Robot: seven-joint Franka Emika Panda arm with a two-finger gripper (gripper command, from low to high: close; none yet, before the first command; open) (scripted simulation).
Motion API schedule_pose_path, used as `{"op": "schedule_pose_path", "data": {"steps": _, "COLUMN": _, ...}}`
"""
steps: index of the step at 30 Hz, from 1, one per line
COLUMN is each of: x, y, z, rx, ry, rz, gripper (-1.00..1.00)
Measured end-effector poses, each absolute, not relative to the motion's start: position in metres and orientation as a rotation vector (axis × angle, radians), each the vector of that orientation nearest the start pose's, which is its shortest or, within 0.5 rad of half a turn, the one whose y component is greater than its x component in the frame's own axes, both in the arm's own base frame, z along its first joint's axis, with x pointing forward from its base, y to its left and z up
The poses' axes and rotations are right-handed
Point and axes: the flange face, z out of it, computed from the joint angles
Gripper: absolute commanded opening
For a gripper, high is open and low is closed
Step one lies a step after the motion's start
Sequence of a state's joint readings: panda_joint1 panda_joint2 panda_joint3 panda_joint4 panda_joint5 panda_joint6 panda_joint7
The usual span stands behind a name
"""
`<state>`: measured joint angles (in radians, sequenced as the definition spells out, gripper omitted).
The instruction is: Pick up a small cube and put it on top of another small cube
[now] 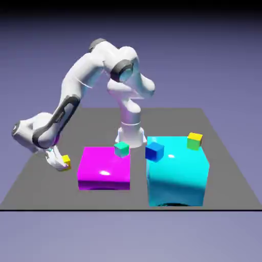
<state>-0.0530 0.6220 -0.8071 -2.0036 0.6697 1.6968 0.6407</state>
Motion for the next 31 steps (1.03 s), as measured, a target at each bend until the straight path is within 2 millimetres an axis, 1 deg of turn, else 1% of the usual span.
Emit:
{"op": "schedule_pose_path", "data": {"steps": 1, "x": 0.393, "y": -0.344, "z": 0.203, "rx": -1.634, "ry": 2.214, "rz": 0.896, "gripper": -1.0}}
{"op": "schedule_pose_path", "data": {"steps": 2, "x": 0.399, "y": -0.328, "z": 0.207, "rx": -1.669, "ry": 2.172, "rz": 0.924, "gripper": -1.0}}
{"op": "schedule_pose_path", "data": {"steps": 5, "x": 0.408, "y": -0.278, "z": 0.217, "rx": -1.813, "ry": 2.044, "rz": 1.015, "gripper": -1.0}}
{"op": "schedule_pose_path", "data": {"steps": 8, "x": 0.413, "y": -0.228, "z": 0.232, "rx": -1.978, "ry": 1.911, "rz": 1.084, "gripper": -1.0}}
{"op": "schedule_pose_path", "data": {"steps": 11, "x": 0.414, "y": -0.18, "z": 0.251, "rx": -2.161, "ry": 1.775, "rz": 1.126, "gripper": -1.0}}
{"op": "schedule_pose_path", "data": {"steps": 14, "x": 0.409, "y": -0.134, "z": 0.271, "rx": -2.362, "ry": 1.635, "rz": 1.139, "gripper": -1.0}}
{"op": "schedule_pose_path", "data": {"steps": 15, "x": 0.407, "y": -0.115, "z": 0.278, "rx": -2.444, "ry": 1.577, "rz": 1.138, "gripper": -1.0}}
{"op": "schedule_pose_path", "data": {"steps": 16, "x": 0.403, "y": -0.104, "z": 0.285, "rx": -2.506, "ry": 1.538, "rz": 1.131, "gripper": -1.0}}
{"op": "schedule_pose_path", "data": {"steps": 18, "x": 0.395, "y": -0.075, "z": 0.299, "rx": -2.657, "ry": 1.438, "rz": 1.108, "gripper": -1.0}}
{"op": "schedule_pose_path", "data": {"steps": 21, "x": 0.378, "y": -0.046, "z": 0.319, "rx": -2.866, "ry": 1.318, "rz": 1.042, "gripper": -1.0}}
{"op": "schedule_pose_path", "data": {"steps": 22, "x": 0.373, "y": -0.043, "z": 0.319, "rx": -2.927, "ry": 1.291, "rz": 1.029, "gripper": -1.0}}
{"op": "schedule_pose_path", "data": {"steps": 24, "x": 0.373, "y": -0.047, "z": 0.315, "rx": -2.948, "ry": 1.287, "rz": 1.031, "gripper": -1.0}}
{"op": "schedule_pose_path", "data": {"steps": 28, "x": 0.344, "y": -0.046, "z": 0.259, "rx": -2.948, "ry": 1.287, "rz": 1.031, "gripper": -1.0}}
{"op": "schedule_pose_path", "data": {"steps": 29, "x": 0.342, "y": -0.046, "z": 0.256, "rx": -2.948, "ry": 1.287, "rz": 1.031, "gripper": 1.0}}
{"op": "schedule_pose_path", "data": {"steps": 31, "x": 0.342, "y": -0.046, "z": 0.256, "rx": -2.951, "ry": 1.286, "rz": 1.03, "gripper": 1.0}}
